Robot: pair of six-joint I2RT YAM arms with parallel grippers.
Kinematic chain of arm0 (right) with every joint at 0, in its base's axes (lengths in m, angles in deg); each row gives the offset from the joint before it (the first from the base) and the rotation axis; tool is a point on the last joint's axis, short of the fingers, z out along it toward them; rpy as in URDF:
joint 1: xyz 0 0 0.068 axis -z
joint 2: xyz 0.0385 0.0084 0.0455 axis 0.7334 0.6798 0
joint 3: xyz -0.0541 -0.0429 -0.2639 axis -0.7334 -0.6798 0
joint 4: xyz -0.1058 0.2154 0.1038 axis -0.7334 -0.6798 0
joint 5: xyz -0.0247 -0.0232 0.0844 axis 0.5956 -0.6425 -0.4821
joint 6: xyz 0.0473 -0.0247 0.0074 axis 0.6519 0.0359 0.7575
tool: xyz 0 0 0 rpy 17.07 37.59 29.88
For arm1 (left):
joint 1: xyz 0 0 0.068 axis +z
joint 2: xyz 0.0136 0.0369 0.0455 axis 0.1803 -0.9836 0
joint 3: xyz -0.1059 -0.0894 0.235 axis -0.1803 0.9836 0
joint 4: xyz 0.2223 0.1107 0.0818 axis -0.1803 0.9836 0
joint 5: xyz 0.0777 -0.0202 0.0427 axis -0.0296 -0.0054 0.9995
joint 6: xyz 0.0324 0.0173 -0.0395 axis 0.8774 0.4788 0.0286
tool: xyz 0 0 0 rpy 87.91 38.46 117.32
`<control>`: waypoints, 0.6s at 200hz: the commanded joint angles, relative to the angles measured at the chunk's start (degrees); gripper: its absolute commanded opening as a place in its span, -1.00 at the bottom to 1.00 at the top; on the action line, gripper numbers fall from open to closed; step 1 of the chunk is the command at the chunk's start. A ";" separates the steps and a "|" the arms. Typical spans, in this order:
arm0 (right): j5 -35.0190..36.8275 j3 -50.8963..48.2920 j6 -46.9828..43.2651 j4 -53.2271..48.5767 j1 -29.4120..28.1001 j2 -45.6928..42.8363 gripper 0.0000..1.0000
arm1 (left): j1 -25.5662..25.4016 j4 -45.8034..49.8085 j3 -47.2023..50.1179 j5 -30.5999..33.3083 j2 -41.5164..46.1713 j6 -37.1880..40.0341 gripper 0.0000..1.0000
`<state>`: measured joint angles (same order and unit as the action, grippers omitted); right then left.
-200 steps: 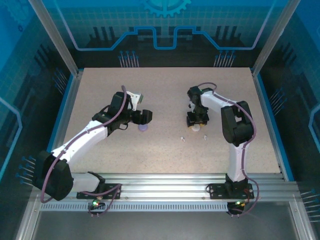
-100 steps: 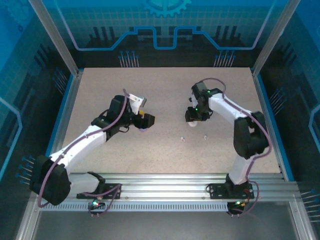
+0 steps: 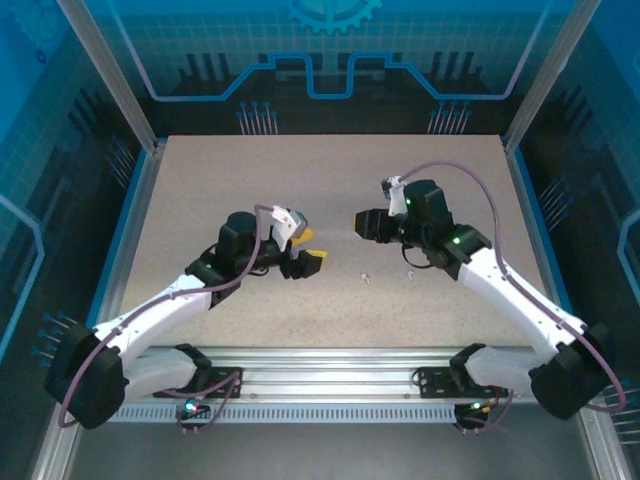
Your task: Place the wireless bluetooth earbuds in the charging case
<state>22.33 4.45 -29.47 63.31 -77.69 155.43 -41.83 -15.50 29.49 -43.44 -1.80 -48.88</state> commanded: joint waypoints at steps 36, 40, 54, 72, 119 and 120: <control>3.00 -4.26 8.84 11.43 -6.03 -2.97 -0.14 | -4.41 -12.99 3.07 -2.56 2.20 7.75 0.45; 3.04 -4.36 8.90 11.84 -6.38 -3.02 -0.14 | -4.69 -12.93 2.87 -2.02 2.09 8.11 0.44; 3.53 -4.37 9.23 12.56 -7.50 -2.95 -0.14 | -5.32 -12.48 2.58 -0.39 1.86 9.13 0.41; 4.49 -4.34 9.16 12.55 -8.67 -3.32 -0.14 | -5.80 -12.70 2.08 1.98 1.54 9.15 0.33; 7.17 -6.83 9.06 16.76 -11.33 -5.98 -0.14 | -6.34 -15.99 2.49 6.05 1.19 6.64 0.30; 7.15 -6.83 9.07 16.80 -11.32 -6.00 -0.14 | -6.35 -16.08 2.51 6.14 1.21 6.56 0.30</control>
<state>27.13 -1.57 -21.01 75.75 -87.75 151.41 -47.42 -27.17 31.92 -39.90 -0.68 -41.58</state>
